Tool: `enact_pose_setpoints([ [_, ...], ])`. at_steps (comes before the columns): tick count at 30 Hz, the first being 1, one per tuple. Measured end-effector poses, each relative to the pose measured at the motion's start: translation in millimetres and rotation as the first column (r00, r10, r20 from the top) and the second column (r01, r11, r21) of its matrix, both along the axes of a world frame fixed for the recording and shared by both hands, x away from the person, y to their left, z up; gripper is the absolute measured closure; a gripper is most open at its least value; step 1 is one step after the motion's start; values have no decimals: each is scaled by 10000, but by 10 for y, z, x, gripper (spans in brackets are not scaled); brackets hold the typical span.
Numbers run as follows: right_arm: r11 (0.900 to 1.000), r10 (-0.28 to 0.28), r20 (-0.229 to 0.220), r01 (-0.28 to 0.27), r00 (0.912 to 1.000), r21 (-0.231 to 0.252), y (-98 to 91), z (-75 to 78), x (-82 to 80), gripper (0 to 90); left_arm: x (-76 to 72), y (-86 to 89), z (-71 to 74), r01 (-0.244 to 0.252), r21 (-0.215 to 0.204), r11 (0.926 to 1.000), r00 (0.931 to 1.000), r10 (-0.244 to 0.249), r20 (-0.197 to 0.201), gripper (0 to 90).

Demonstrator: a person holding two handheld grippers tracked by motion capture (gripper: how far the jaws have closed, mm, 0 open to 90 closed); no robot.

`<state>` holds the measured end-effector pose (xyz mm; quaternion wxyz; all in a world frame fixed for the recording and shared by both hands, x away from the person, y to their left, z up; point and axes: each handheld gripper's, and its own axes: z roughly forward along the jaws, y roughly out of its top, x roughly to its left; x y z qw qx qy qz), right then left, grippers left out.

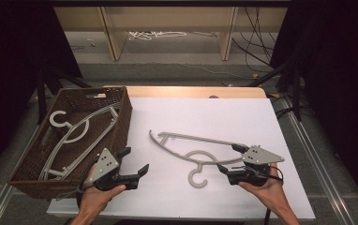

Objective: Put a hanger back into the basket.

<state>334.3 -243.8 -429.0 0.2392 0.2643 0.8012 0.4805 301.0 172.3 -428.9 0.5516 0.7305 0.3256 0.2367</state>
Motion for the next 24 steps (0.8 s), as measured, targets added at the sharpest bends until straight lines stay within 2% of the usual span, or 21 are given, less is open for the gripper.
enact_pose_setpoints([
  [5, 9997, -22, 126, 26, 9999, -255, 15, -8, 6, 168, -21, -39, -52, 103, 104, 9999, 9999, -102, -64, 162],
  [10, 9980, 82, -46, -85, 10000, -627, -4, -9, 43, 168, -12, -39, -90, 11, 140, 9999, 9999, -9, -144, 162],
  [14, 9891, 216, -295, -257, 9993, -1449, -7, 1, 95, 171, 5, -46, -115, 13, 67, 10000, 9998, -12, -201, 162],
  [15, 9850, 346, -381, -405, 9987, -1678, -6, 0, 122, 170, 4, -48, -113, 47, 107, 9999, 9998, -45, -172, 161],
  [17, 9729, 407, -928, -607, 9948, -2231, 3, -9, 176, 169, -9, -53, -113, 38, 122, 9999, 9999, -36, -116, 160],
  [19, 9564, 464, -1142, -772, 9924, -2818, 24, -32, 247, 171, -20, -41, -107, 58, 109, 9999, 10000, -57, -18, 160],
  [21, 9336, 496, -1506, -994, 9874, -3444, 41, -44, 318, 185, -25, -29, -106, 84, 96, 9999, 10000, -84, 13, 161],
  [24, 9125, 606, -1867, -1302, 9805, -3878, 82, -98, 407, 225, -23, -7, -103, 69, 71, 10000, 10000, -69, 14, 160],
])
